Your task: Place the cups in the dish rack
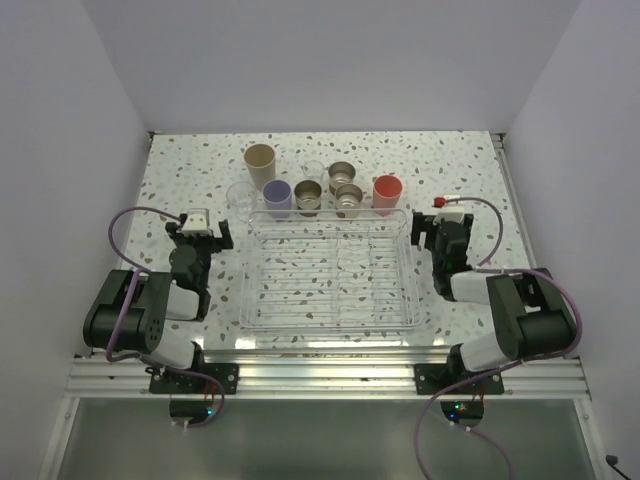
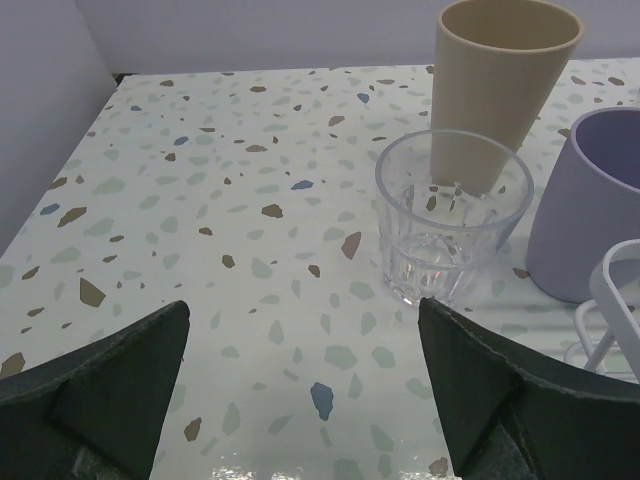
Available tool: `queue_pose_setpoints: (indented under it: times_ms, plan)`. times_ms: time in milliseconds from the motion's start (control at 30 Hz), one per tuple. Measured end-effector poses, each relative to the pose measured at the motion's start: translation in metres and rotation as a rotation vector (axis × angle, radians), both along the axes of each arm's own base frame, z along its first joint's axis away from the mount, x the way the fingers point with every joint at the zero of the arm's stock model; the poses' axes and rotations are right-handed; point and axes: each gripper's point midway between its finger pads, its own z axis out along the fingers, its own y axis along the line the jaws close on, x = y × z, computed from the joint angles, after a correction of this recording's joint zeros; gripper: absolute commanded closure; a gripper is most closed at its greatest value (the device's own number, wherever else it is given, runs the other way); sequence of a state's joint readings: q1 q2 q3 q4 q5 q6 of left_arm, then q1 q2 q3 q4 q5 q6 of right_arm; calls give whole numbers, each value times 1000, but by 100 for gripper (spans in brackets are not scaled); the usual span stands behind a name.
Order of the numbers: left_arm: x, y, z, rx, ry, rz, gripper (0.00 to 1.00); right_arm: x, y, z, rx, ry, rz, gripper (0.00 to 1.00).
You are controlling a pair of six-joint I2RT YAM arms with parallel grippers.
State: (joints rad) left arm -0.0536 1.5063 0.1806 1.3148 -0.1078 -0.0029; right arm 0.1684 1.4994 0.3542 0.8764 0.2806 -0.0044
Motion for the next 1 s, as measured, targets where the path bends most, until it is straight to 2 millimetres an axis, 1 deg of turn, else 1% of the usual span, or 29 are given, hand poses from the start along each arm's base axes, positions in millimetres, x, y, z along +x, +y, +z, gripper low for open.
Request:
queue_pose_setpoints:
  times_ms: [67,133,167,233,300,333,400,500,533,600,633,700,733,767,833,900,933,1000]
  plan:
    - [0,0,0,0,0,0,0,7,-4,10,-6,28,-30,2]
    - [0,0,0,0,0,0,0,20,-5,34,-4,8,-49,2]
    - [0,0,0,0,0,0,0,22,-5,46,0,-8,-56,2]
    - [0,0,0,0,0,0,0,23,-9,68,17,-26,-90,2]
    - [0,0,0,0,0,0,0,21,-18,86,54,-18,-176,2]
    - [0,0,0,0,0,0,0,23,-22,95,77,-11,-220,2]
    - [0,0,0,0,0,0,0,31,-23,117,121,8,-264,2]
    - [0,0,0,0,0,0,0,53,-13,146,177,32,-256,2]
    - [0,0,0,0,0,0,0,65,-6,155,198,46,-238,2]
    - [0,0,0,0,0,0,0,90,10,163,230,108,-192,4]
    - [0,0,0,0,0,0,0,104,19,165,247,137,-167,6]
    - [0,0,0,0,0,0,0,124,36,160,279,205,-114,9]
    - [0,0,0,0,0,0,0,129,43,153,294,240,-94,10]
    - [0,0,0,0,0,0,0,130,49,143,307,283,-79,11]
    - [0,0,0,0,0,0,0,125,55,119,322,371,-71,13]
    - [0,0,0,0,0,0,0,116,59,95,338,463,-74,13]
    - [0,0,0,0,0,0,0,111,61,85,344,501,-76,15]
    - [0,0,0,0,0,0,0,103,64,71,358,557,-74,16]
